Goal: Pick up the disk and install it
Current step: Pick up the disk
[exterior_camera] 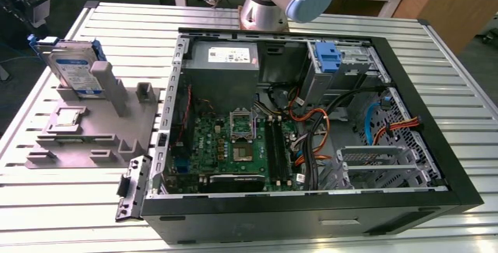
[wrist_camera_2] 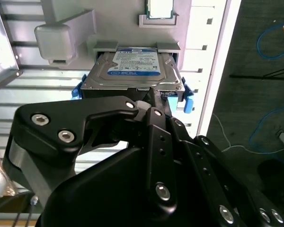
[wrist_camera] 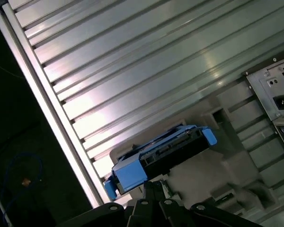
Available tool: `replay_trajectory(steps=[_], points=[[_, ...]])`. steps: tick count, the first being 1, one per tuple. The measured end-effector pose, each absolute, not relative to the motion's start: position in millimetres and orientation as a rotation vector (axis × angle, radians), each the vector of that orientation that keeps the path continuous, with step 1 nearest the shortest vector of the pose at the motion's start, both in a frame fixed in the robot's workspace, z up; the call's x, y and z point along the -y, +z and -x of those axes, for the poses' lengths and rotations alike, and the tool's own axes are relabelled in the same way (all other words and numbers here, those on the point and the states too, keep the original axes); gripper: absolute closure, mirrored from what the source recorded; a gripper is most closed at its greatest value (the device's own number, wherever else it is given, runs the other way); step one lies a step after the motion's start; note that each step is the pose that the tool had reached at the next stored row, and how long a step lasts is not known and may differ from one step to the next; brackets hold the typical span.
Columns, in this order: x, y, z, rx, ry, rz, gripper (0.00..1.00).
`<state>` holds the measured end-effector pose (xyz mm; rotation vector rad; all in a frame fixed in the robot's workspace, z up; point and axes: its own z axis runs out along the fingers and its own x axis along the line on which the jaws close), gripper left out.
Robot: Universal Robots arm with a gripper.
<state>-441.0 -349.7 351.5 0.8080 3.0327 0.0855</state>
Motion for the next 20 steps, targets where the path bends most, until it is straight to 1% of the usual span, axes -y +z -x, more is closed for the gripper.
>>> replay_trajectory(steps=[11, 20], points=[[349.7, 351.5, 441.0, -2.982, 0.089, -0.977, 0.90], [349.7, 351.4, 441.2, -2.981, 0.090, -0.980, 0.90]])
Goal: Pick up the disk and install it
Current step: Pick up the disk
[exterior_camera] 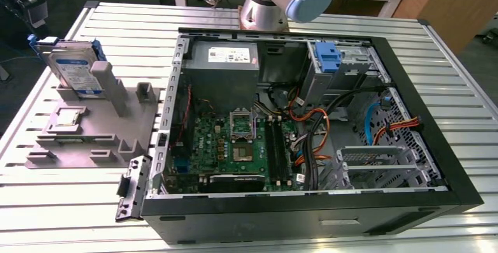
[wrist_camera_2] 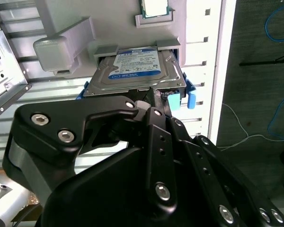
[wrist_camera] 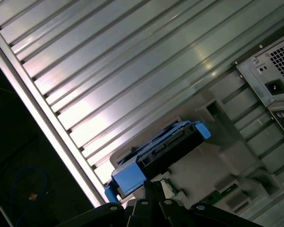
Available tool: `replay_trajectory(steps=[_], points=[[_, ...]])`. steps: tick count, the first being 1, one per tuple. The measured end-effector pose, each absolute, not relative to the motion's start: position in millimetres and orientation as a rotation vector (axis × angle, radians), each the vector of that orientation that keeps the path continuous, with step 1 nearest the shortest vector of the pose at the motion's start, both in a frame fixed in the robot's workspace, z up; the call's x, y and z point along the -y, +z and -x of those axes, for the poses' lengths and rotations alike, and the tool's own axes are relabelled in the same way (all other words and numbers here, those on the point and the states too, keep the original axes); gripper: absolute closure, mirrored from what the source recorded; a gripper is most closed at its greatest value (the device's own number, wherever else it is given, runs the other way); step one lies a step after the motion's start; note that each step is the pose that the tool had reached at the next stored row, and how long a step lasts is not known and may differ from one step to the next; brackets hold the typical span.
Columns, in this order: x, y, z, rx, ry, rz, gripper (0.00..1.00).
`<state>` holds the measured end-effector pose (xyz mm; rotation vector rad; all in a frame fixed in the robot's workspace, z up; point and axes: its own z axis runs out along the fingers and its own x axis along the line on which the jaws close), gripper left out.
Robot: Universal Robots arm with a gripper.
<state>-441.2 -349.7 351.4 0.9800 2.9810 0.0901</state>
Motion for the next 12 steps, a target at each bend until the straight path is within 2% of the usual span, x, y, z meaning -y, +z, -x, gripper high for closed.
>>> replay_trajectory(steps=[12], points=[[349.7, 351.1, 441.2, -2.932, 0.090, -1.110, 0.90]])
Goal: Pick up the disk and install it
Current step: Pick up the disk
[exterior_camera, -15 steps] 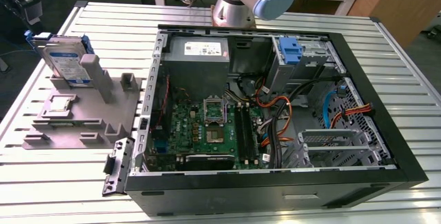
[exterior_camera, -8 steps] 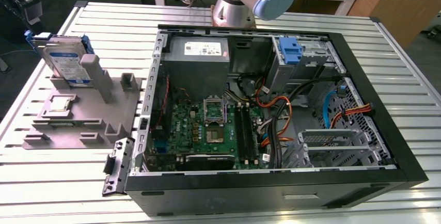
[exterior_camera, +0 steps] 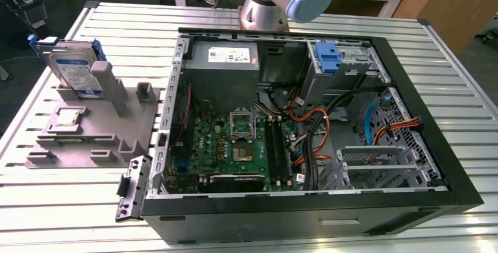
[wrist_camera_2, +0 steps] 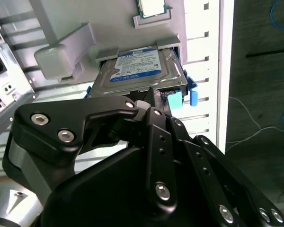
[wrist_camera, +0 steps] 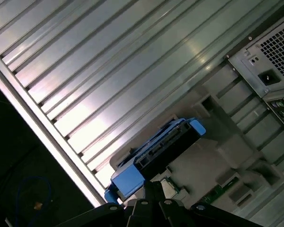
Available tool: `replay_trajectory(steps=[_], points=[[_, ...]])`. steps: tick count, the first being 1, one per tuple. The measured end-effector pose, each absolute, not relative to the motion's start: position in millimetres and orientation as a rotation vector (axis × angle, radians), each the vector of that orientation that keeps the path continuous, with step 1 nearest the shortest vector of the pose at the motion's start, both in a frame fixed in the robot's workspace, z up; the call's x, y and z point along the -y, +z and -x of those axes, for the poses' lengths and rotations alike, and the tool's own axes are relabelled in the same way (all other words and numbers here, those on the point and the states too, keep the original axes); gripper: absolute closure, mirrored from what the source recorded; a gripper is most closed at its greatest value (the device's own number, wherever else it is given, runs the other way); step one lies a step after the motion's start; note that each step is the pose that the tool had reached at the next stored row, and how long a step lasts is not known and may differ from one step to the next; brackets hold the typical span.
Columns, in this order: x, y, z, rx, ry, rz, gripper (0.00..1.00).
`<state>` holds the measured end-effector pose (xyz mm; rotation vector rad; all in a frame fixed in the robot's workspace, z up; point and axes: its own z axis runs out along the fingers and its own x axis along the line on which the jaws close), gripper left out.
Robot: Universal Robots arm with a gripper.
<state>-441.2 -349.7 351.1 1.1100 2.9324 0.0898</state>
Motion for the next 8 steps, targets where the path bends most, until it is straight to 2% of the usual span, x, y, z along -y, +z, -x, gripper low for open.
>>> replay_trajectory(steps=[8], points=[[349.7, 350.8, 441.2, -2.871, 0.089, -1.253, 0.90]])
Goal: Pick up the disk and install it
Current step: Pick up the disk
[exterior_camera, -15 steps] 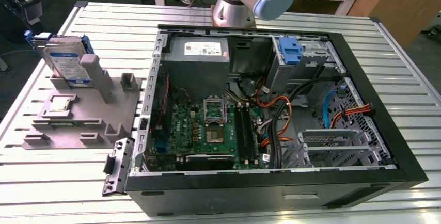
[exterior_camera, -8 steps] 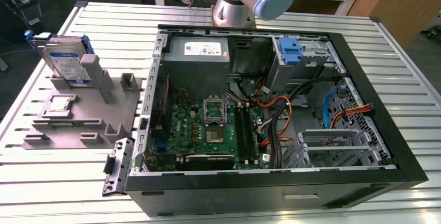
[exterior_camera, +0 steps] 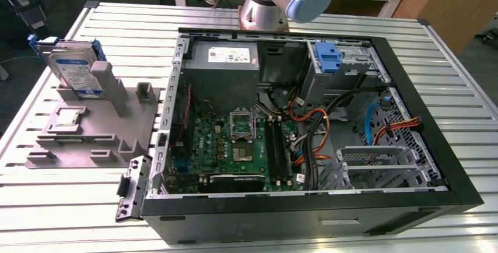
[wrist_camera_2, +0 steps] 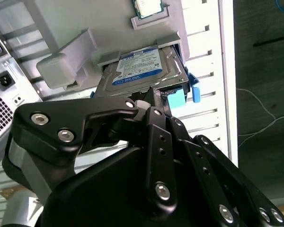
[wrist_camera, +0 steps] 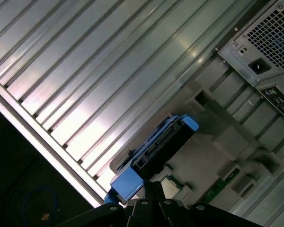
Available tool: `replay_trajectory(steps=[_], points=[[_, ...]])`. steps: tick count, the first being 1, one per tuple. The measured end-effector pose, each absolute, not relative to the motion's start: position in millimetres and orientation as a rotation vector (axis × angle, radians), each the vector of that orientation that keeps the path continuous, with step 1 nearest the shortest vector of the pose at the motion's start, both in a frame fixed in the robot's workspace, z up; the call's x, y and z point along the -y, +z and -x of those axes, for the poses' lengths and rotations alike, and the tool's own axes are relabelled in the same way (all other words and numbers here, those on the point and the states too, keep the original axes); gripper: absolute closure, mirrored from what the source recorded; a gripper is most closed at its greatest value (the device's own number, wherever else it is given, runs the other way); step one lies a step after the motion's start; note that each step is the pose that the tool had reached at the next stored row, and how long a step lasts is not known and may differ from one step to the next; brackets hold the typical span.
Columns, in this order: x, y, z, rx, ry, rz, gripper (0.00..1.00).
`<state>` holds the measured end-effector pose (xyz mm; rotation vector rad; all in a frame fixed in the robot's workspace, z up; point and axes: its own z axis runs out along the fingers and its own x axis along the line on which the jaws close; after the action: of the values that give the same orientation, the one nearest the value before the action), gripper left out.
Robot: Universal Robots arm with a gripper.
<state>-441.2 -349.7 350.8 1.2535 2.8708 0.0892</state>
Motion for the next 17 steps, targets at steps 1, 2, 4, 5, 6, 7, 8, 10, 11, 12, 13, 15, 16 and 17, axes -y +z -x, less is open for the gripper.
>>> replay_trajectory(steps=[1, 2, 4, 5, 6, 7, 8, 10, 11, 12, 13, 15, 16, 17], points=[[349.7, 350.8, 441.2, -2.862, 0.089, -1.272, 0.90], [349.7, 350.8, 441.2, -2.853, 0.089, -1.291, 0.90], [349.7, 350.7, 441.2, -2.836, 0.089, -1.328, 0.90], [349.7, 350.7, 441.2, -2.827, 0.089, -1.345, 0.90], [349.7, 350.7, 441.2, -2.819, 0.089, -1.362, 0.90], [349.7, 350.7, 441.2, -2.810, 0.088, -1.379, 0.90], [349.7, 350.7, 441.2, -2.802, 0.088, -1.395, 0.90], [349.7, 350.7, 441.2, -2.787, 0.088, -1.426, 0.90], [349.7, 350.7, 441.3, -2.779, 0.087, -1.441, 0.90], [349.7, 350.7, 441.3, -2.773, 0.087, -1.455, 0.90], [349.7, 350.6, 441.3, -2.767, 0.087, -1.468, 0.90], [349.7, 350.7, 441.3, -2.758, 0.087, -1.494, 0.90], [349.7, 350.7, 441.3, -2.754, 0.087, -1.505, 0.90], [349.7, 350.7, 441.3, -2.751, 0.088, -1.517, 0.90]])
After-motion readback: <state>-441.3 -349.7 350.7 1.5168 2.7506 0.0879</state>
